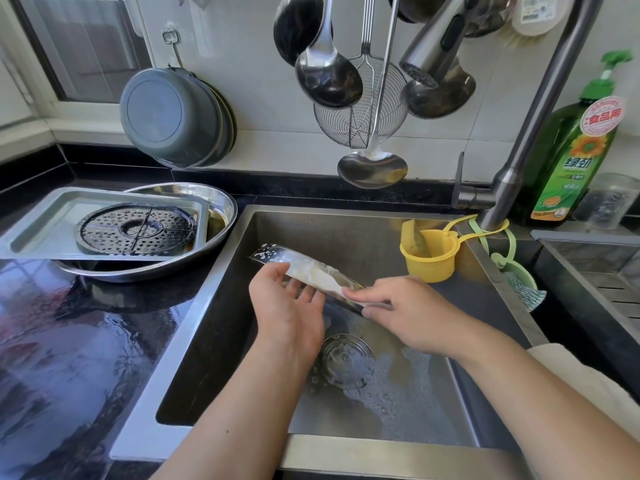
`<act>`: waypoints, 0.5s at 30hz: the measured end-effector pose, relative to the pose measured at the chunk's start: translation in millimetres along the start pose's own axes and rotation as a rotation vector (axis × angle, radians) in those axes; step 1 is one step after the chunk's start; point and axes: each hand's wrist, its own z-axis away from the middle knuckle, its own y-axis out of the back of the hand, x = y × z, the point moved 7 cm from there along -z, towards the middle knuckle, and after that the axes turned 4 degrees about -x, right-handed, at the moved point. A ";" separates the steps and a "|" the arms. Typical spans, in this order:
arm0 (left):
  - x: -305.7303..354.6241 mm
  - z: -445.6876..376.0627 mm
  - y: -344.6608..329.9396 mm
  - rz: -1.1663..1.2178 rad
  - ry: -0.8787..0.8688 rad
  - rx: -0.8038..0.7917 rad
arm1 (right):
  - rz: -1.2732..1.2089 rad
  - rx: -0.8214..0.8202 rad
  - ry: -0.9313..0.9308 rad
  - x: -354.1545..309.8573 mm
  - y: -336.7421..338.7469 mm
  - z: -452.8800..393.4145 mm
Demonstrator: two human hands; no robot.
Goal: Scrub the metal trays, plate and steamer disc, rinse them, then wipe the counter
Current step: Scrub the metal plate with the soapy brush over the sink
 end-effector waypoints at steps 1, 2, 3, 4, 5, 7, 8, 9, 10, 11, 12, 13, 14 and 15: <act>-1.1 -0.3 -0.6 -0.005 0.007 0.001 | 0.001 0.010 0.011 0.2 -0.9 -2.4; -2.0 -0.5 -1.6 -0.010 0.011 -0.006 | 0.000 0.025 0.008 3.4 0.3 -4.7; -2.5 -1.0 -2.0 -0.014 0.013 -0.016 | -0.003 0.035 -0.007 8.0 2.7 -5.8; -2.7 -1.9 -1.6 -0.010 0.013 -0.027 | -0.006 0.033 -0.028 13.4 5.7 -5.6; -2.4 -3.4 -0.8 -0.003 0.013 -0.038 | -0.018 0.016 -0.055 19.7 8.4 -4.0; -2.2 -5.9 1.4 -0.012 0.016 -0.049 | -0.055 -0.044 -0.111 31.8 11.3 1.5; -2.6 -6.8 2.5 -0.024 0.021 -0.049 | -0.059 -0.064 -0.128 34.1 11.0 3.4; -3.4 -7.1 3.1 -0.036 0.030 -0.050 | -0.044 -0.069 -0.128 32.1 10.2 4.1; -5.2 -6.7 2.4 -0.046 0.044 -0.058 | -0.014 -0.052 -0.105 25.3 8.8 2.5; -7.6 -6.4 1.7 -0.061 0.062 -0.070 | 0.019 -0.022 -0.063 15.9 5.6 -1.0; -10.1 -5.5 0.4 -0.078 0.084 -0.089 | 0.042 0.012 -0.015 4.5 1.6 -5.1; -12.3 -4.3 -1.0 -0.095 0.105 -0.107 | 0.060 0.043 0.019 -6.2 -2.3 -9.3; -13.5 -3.1 -1.9 -0.107 0.119 -0.117 | 0.084 0.066 0.037 -13.9 -4.2 -12.6; -13.2 -2.5 -2.3 -0.110 0.123 -0.119 | 0.107 0.077 0.042 -16.4 -4.7 -14.6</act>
